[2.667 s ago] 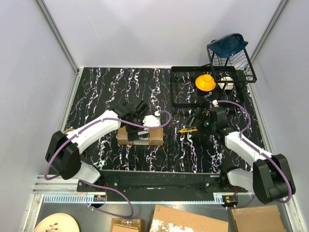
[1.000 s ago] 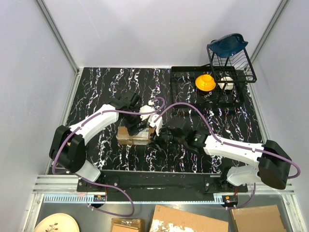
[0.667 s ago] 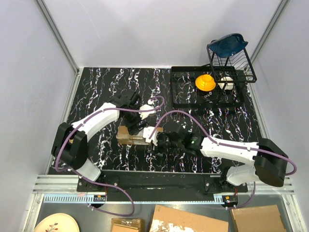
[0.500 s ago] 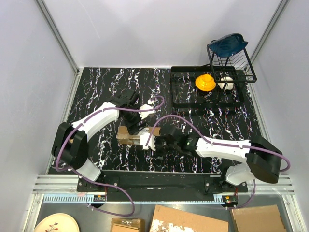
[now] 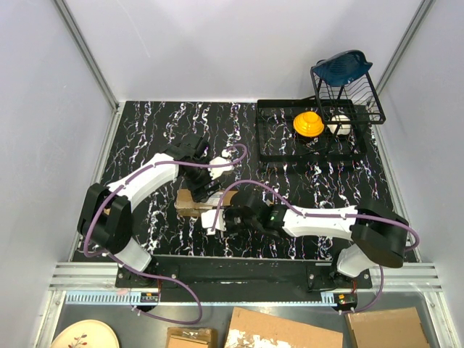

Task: Unpack the express box
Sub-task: Adjust the express box at the center of the board.

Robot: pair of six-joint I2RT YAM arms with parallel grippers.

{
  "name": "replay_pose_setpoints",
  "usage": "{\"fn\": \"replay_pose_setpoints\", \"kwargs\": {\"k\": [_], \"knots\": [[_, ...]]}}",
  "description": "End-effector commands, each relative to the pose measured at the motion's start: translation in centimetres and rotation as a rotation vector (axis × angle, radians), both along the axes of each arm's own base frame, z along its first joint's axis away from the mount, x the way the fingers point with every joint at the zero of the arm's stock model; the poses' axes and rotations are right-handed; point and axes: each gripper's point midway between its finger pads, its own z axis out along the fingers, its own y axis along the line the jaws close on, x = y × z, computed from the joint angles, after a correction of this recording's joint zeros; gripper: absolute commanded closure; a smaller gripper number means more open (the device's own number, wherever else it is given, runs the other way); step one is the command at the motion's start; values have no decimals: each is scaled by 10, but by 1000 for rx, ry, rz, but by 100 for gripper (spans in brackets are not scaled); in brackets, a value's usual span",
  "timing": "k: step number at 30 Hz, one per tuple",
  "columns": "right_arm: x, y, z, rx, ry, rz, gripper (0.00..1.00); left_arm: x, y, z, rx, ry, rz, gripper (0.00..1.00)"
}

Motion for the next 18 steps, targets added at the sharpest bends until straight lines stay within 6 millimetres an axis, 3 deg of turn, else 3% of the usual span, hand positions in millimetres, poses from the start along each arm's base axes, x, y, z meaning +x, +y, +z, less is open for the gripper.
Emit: {"fn": "replay_pose_setpoints", "kwargs": {"k": [1,8,18], "knots": [[18,22,29,87,-128,-7,48,6,-1,5,-11,-16,-20,18],[26,26,14,72,-138,-25,48,5,-2,8,-24,-14,-21,19],[37,31,19,105,-165,-47,50,0,-1,7,-23,-5,-30,21]]}}
